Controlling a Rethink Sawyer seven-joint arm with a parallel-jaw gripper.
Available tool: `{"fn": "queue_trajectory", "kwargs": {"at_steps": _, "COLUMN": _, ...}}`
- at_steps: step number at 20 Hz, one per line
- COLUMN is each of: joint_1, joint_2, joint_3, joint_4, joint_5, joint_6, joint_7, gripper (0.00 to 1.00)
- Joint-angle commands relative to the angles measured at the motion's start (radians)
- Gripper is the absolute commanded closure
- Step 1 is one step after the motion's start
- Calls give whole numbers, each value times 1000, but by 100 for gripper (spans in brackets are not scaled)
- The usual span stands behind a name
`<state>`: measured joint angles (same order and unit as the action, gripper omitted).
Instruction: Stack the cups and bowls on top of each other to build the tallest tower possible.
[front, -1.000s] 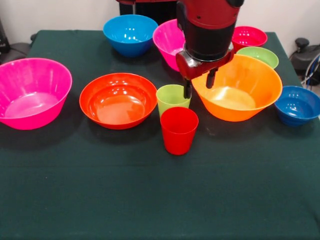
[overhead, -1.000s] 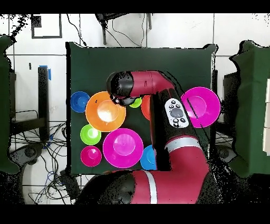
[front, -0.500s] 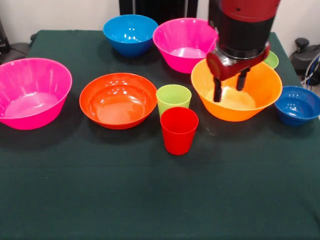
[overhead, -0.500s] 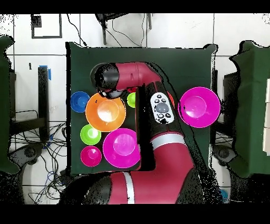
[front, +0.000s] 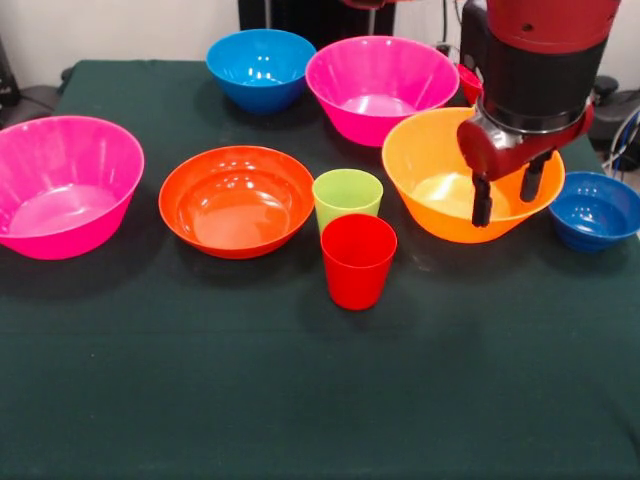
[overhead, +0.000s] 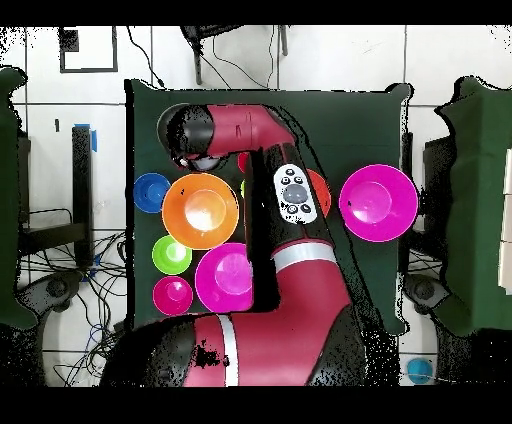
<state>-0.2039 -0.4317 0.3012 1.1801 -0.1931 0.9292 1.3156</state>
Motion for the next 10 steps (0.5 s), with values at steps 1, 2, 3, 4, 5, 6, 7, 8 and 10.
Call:
{"fn": "queue_trajectory", "kwargs": {"at_steps": 1, "joint_1": -8, "joint_2": 126, "joint_3": 14, "joint_4": -125, "joint_5": -14, "joint_6": 160, "joint_7": 18, "gripper": 0}}
{"fn": "queue_trajectory", "kwargs": {"at_steps": 2, "joint_1": -6, "joint_2": 146, "joint_3": 9, "joint_4": -151, "joint_5": -28, "joint_6": 182, "joint_7": 0, "gripper": 0}}
{"fn": "queue_trajectory", "kwargs": {"at_steps": 3, "joint_1": -4, "joint_2": 162, "joint_3": 6, "joint_4": -180, "joint_5": -41, "joint_6": 203, "joint_7": -17, "gripper": 0}}
{"fn": "queue_trajectory", "kwargs": {"at_steps": 4, "joint_1": -2, "joint_2": 174, "joint_3": 6, "joint_4": -210, "joint_5": -54, "joint_6": 231, "joint_7": -43, "gripper": 0}}
{"fn": "queue_trajectory", "kwargs": {"at_steps": 5, "joint_1": 6, "joint_2": 185, "joint_3": 1, "joint_4": -250, "joint_5": -76, "joint_6": 279, "joint_7": -75, "gripper": 0}}
{"fn": "queue_trajectory", "kwargs": {"at_steps": 6, "joint_1": 11, "joint_2": 194, "joint_3": -2, "joint_4": -284, "joint_5": -91, "joint_6": 326, "joint_7": -96, "gripper": 0}}
{"fn": "queue_trajectory", "kwargs": {"at_steps": 7, "joint_1": 17, "joint_2": 200, "joint_3": -5, "joint_4": -315, "joint_5": -102, "joint_6": 372, "joint_7": -112, "gripper": 0}}
{"fn": "queue_trajectory", "kwargs": {"at_steps": 8, "joint_1": 21, "joint_2": 205, "joint_3": -5, "joint_4": -337, "joint_5": -104, "joint_6": 410, "joint_7": -116, "gripper": 0}}
{"fn": "queue_trajectory", "kwargs": {"at_steps": 10, "joint_1": 26, "joint_2": 229, "joint_3": 1, "joint_4": -405, "joint_5": -112, "joint_6": 478, "joint_7": -122, "gripper": 0}}
